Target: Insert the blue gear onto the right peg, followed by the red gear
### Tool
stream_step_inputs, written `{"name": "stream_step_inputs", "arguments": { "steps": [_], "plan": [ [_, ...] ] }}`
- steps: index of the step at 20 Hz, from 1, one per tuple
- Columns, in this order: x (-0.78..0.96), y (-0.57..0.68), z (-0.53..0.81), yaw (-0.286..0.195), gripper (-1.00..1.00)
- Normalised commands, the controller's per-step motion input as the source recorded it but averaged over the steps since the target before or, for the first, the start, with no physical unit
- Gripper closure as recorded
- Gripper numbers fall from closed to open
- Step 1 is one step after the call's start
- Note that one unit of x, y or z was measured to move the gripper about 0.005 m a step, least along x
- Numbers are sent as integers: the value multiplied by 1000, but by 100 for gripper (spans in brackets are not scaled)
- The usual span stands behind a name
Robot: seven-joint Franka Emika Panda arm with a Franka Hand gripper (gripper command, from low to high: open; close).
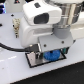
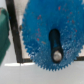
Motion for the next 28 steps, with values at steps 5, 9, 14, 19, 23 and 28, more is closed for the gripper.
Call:
{"name": "stream_step_inputs", "arguments": {
  "steps": [5,9,14,19,23,28],
  "plan": [
    [-422,102,316,0,-100],
    [-499,204,290,0,-100],
    [-571,328,166,0,-100],
    [-581,378,43,0,-100],
    [-553,407,6,0,-100],
    [-476,431,-28,0,-100]
  ]
}}
